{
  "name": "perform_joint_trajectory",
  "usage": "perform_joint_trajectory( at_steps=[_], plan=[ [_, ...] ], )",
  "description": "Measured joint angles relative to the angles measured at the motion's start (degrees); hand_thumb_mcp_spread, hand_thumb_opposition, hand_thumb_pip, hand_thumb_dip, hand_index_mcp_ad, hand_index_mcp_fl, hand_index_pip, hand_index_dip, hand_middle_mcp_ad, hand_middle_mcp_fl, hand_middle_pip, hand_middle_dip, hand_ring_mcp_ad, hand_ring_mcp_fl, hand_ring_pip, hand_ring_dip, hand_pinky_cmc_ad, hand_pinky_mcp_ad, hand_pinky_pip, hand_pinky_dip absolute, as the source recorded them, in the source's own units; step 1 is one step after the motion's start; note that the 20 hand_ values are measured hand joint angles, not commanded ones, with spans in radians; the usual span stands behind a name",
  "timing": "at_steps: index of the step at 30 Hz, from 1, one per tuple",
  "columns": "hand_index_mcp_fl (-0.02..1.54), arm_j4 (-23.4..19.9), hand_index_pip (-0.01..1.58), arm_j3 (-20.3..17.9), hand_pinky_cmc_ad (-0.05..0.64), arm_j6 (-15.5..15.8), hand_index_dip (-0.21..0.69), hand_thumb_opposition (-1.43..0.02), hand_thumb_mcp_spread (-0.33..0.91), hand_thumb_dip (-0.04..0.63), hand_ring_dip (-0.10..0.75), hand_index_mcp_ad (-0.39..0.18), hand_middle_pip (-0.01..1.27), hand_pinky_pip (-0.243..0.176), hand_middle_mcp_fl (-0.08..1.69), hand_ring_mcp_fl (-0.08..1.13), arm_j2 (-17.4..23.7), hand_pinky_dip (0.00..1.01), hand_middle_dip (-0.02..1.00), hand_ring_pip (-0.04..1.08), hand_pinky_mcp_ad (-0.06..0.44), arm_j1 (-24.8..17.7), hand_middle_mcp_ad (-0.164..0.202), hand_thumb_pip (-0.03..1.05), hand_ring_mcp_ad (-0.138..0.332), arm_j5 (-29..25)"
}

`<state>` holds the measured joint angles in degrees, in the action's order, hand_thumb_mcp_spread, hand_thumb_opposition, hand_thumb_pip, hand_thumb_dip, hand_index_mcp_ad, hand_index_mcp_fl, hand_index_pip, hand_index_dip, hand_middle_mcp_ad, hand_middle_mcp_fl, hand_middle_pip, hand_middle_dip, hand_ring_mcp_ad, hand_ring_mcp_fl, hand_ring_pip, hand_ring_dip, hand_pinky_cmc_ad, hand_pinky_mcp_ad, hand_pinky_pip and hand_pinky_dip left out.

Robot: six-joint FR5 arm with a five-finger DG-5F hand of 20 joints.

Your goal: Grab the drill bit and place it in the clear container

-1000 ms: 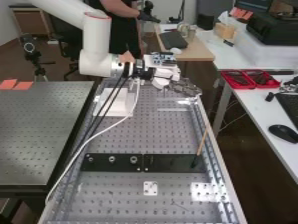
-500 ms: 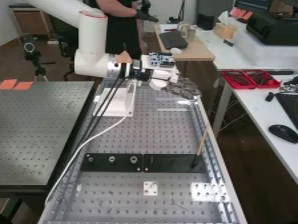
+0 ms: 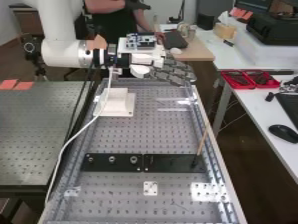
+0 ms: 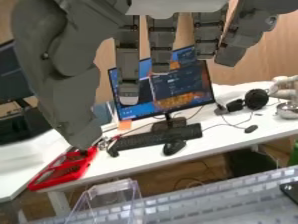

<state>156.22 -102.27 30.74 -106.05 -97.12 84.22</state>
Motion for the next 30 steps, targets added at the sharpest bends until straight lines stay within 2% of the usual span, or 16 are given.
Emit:
perform_joint_trajectory(
  at_steps=[5, 17, 23, 30],
  plan=[
    [0.18, -1.28, 0.77, -3.11, 0.271, 0.33, 0.164, -0.83, 0.36, 0.283, -0.021, -0.058, 0.13, -0.096, 0.09, 0.0, 4.97, 0.27, 0.19, 0.08, 0.19, 1.24, 0.065, 0.59, 0.251, -0.11],
    [0.21, -0.22, 0.72, -6.91, 0.271, 1.84, 0.192, -0.83, 0.36, 0.284, -0.024, -0.059, 0.13, -0.096, 0.09, 0.0, 12.29, 0.28, 0.19, 0.08, 0.19, 4.09, 0.065, 0.57, 0.251, -2.66],
    [0.22, 1.49, 0.69, -7.22, 0.271, 2.58, 0.204, -0.83, 0.36, 0.284, -0.024, -0.056, 0.13, -0.096, 0.09, 0.0, 13.7, 0.28, 0.19, 0.07, 0.19, 4.78, 0.068, 0.57, 0.251, -5.08],
    [0.24, 4.02, 0.66, -6.98, 0.271, 4.1, 0.218, -0.83, 0.36, 0.267, -0.024, -0.056, 0.13, -0.096, 0.09, 0.0, 14.86, 0.28, 0.19, 0.07, 0.19, 6.41, 0.068, 0.54, 0.251, -3.14]
  ],
)
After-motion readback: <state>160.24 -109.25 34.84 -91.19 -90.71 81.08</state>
